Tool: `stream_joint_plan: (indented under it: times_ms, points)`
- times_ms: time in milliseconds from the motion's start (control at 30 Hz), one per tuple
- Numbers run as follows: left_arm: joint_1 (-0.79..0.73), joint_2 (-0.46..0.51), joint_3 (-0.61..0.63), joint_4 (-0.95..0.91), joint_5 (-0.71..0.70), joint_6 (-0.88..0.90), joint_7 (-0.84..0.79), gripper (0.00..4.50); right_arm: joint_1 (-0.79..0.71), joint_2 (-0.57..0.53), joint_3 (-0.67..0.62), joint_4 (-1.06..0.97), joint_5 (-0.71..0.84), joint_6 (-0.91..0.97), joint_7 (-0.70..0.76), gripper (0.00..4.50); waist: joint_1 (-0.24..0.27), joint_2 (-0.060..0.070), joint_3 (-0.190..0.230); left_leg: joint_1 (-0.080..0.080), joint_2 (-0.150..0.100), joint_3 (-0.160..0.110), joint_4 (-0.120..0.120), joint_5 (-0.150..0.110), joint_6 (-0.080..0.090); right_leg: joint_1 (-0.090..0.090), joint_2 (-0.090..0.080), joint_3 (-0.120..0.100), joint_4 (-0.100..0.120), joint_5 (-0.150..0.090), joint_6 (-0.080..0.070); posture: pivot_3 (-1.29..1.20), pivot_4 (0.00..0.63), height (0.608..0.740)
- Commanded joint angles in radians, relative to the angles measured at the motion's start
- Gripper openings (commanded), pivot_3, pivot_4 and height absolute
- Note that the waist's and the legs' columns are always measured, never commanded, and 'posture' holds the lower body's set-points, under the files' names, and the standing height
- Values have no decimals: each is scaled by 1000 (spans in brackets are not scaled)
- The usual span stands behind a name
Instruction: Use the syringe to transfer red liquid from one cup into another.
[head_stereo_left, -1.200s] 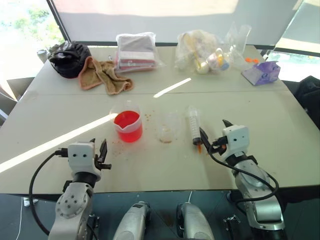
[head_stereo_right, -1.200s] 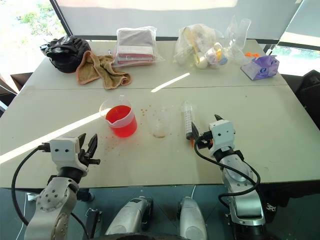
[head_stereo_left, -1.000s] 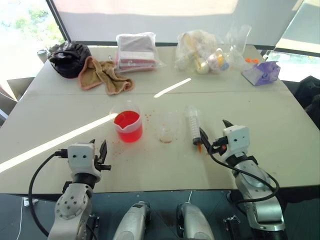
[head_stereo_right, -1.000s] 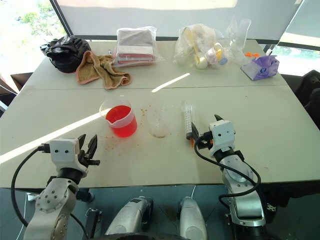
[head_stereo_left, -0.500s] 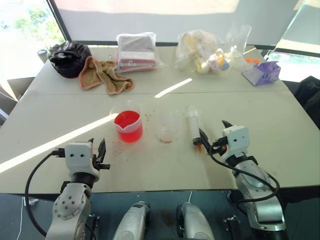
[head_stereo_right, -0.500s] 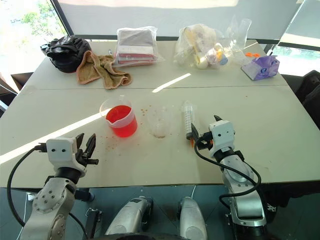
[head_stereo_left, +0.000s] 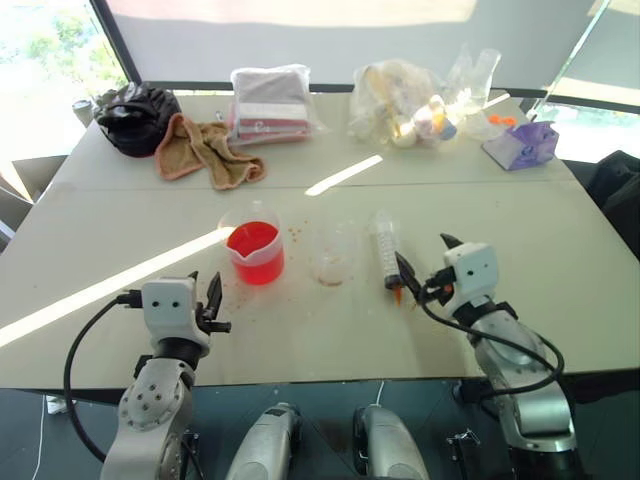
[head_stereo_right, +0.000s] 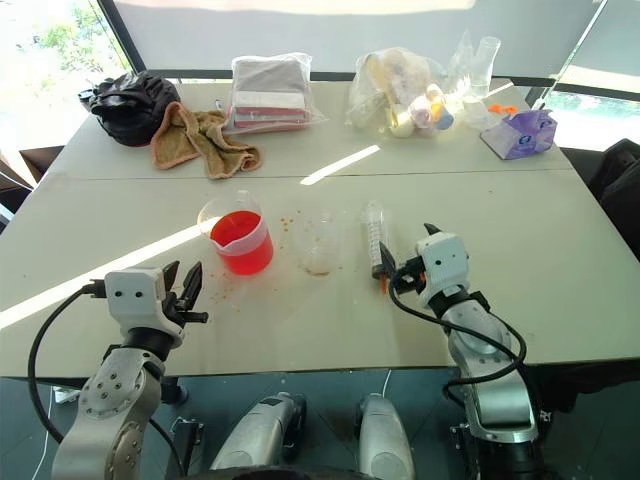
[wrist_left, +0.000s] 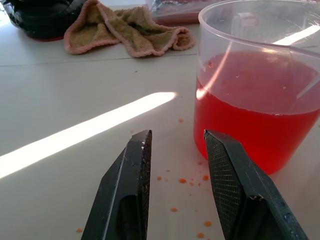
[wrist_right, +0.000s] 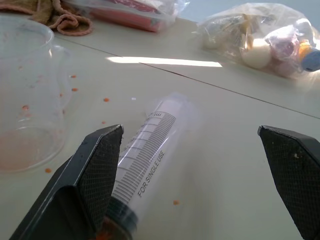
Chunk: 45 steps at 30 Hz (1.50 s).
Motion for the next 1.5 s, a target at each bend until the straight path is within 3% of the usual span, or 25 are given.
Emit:
stream_joint_plan:
  times_ms: [33, 267, 367, 600, 833, 933, 1033, 1100, 1267, 1367, 1500]
  points:
    - [-16, 4, -11, -14, 5, -11, 1, 1726, -129, -34, -60, -40, 58, 140, -3, 4444, 0, 0, 0, 0, 0, 0, 0, 0, 0, 0, 0, 0, 0, 0, 0, 0, 150, 736]
    - [-51, 5, -26, 36, 7, -41, -5, 1726, -670, -33, -164, 111, 188, 901, -84, 4444, 1, 2, 0, -1, 1, 2, -1, 2, 3, -4, 2, 1, 2, 4, -6, 0, 150, 736]
    - [-54, 5, -28, 51, 7, -60, -7, 1726, -873, -55, -134, 217, 182, 1158, -91, 4444, 0, 3, 0, -5, 2, 2, -1, 2, 3, -9, 2, 1, 3, 4, -6, 0, 150, 736]
    - [-27, 6, -21, 56, 9, -104, -8, 1726, -1213, -271, 183, 806, 480, 1239, -16, 4444, -2, 3, 0, -13, 0, 5, 2, 2, 3, -14, 0, 1, 0, 5, -6, 0, 150, 736]
    - [5, 96, 29, -16, -146, -100, -174, 1726, -1385, -364, 503, 1001, 798, 1239, -7, 4444, -3, 3, 0, -15, 1, 5, 0, 2, 3, -16, 0, 1, 0, 5, -6, 0, 150, 736]
    - [-34, 253, 190, -112, -398, 12, -318, 1726, -1390, -376, 599, 1005, 887, 1239, -29, 4444, -3, 3, 0, -16, 1, 4, 1, 2, 3, -17, 0, 0, 0, 5, -6, 0, 150, 736]
    - [-119, 514, 422, -99, -776, 146, -443, 1726, -1377, -368, 648, 1021, 931, 1239, -68, 4444, -2, 4, 1, -17, 1, 2, 2, 2, 3, -18, 2, -1, 1, 4, -6, 0, 150, 736]
    - [-149, 618, 485, -77, -899, 193, -459, 1726, -1377, -366, 666, 1034, 955, 1239, -87, 4444, -5, 5, 1, -17, 1, 2, 2, 2, 3, -18, 3, -1, 1, 5, -7, 0, 150, 736]
    - [-307, 915, 507, 13, -1026, 281, -590, 1726, -1357, -322, 672, 1082, 939, 1239, -146, 4444, -16, 4, 2, -17, 0, 4, 2, 3, 3, -19, 3, 2, 1, 7, -4, 0, 150, 736]
    - [-363, 1020, 490, 68, -1081, 308, -709, 1726, -1358, -288, 660, 1118, 921, 1239, -173, 4444, -30, 5, 2, -17, 0, 5, 1, 3, 3, -20, 3, 2, 2, 7, -4, 0, 150, 736]
    - [-386, 1105, 459, 138, -1044, 298, -868, 1726, -1367, -238, 638, 1169, 879, 1239, -192, 4444, -39, 6, 2, -17, 1, 9, -1, 3, 3, -24, 4, 6, 5, 7, -3, 0, 150, 736]
